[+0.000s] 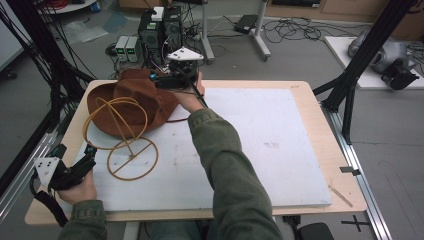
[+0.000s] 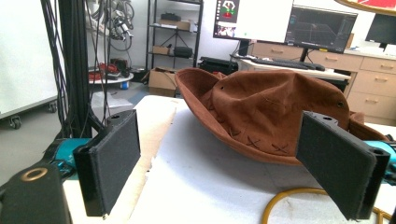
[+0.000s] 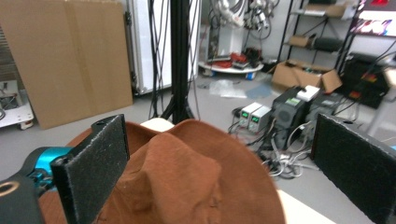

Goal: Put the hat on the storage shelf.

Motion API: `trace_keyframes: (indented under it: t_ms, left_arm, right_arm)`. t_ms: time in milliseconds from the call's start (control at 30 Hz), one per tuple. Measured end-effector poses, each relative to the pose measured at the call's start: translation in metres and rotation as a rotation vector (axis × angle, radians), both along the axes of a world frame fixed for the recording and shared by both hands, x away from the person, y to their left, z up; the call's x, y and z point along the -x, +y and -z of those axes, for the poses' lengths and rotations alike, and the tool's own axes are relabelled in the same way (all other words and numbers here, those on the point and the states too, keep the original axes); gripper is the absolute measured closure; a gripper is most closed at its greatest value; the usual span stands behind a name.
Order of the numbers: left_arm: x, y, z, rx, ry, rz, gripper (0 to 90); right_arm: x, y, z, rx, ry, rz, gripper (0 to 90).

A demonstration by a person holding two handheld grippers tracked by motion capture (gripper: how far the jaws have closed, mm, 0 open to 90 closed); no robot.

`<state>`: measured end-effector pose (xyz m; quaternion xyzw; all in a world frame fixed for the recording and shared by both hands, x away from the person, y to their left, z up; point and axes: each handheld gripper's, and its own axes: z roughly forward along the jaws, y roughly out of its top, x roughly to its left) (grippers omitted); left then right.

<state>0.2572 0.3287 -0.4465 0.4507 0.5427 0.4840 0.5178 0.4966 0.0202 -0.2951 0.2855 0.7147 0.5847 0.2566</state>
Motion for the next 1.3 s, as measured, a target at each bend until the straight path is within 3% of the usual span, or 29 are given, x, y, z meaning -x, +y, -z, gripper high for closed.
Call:
trace_keyframes:
  t_ms: [133,167,200,300,367,433,500,533,567,633,867,967,1033,1133,1200,1233,1300]
  left_arm:
    - [0.0,0.002,0.001,0.021,0.001,0.007,14.3]
    - [0.0,0.002,0.001,0.021,0.001,0.007,14.4]
    - [0.0,0.002,0.001,0.023,0.0,0.007,14.4]
    - [-0.001,0.002,0.001,0.022,0.001,0.012,14.4]
    - [-0.001,0.002,0.001,0.02,0.002,0.013,14.3]
    - [-0.001,0.002,0.001,0.019,0.002,0.013,14.3]
    - [-0.001,0.002,0.001,0.02,0.002,0.014,14.4]
    - [-0.001,0.002,0.001,0.022,0.001,0.014,14.3]
    - [-0.001,0.002,0.001,0.021,0.001,0.014,14.3]
    - [0.0,0.002,0.001,0.019,0.003,0.014,14.3]
    - [0.0,0.001,0.001,0.019,0.002,0.014,14.4]
    - [-0.001,0.001,0.001,0.017,0.002,0.015,14.4]
    - [-0.001,0.001,0.001,0.016,0.001,0.013,14.4]
    - [-0.001,0.001,0.001,0.018,0.002,0.013,14.4]
    - [-0.001,0.001,0.001,0.017,0.003,0.013,14.4]
    - [-0.001,0.001,0.001,0.017,0.003,0.013,14.4]
    - [0.0,0.002,0.002,0.022,0.001,0.011,14.4]
  right_arm:
    - [-0.014,0.024,0.03,-0.003,0.046,0.005,4.1]
    - [-0.014,0.024,0.03,-0.003,0.046,0.005,4.1]
    - [-0.02,0.038,0.05,0.024,0.083,-0.002,4.1]
    - [-0.024,0.052,0.074,0.095,0.111,-0.008,4.0]
    - [-0.025,0.055,0.081,0.117,0.118,-0.004,4.0]
    - [-0.027,0.062,0.097,0.157,0.16,-0.006,4.1]
    - [-0.028,0.064,0.1,0.174,0.167,-0.01,4.2]
    - [-0.028,0.067,0.108,0.217,0.204,-0.028,6.3]
    - [-0.028,0.067,0.108,0.217,0.204,-0.028,6.3]
    - [-0.029,0.068,0.113,0.263,0.244,-0.04,14.8]
    - [-0.031,0.065,0.114,0.299,0.32,-0.054,36.4]
    - [-0.034,0.063,0.118,0.319,0.39,-0.028,52.5]
    - [-0.036,0.06,0.117,0.279,0.444,-0.072,69.8]
    - [-0.035,0.06,0.114,0.3,0.448,-0.074,87.5]
    - [-0.034,0.061,0.113,0.309,0.453,-0.053,88.7]
    - [-0.034,0.06,0.113,0.288,0.482,-0.037,89.2]
    - [-0.034,0.059,0.113,0.297,0.478,-0.039,89.2]
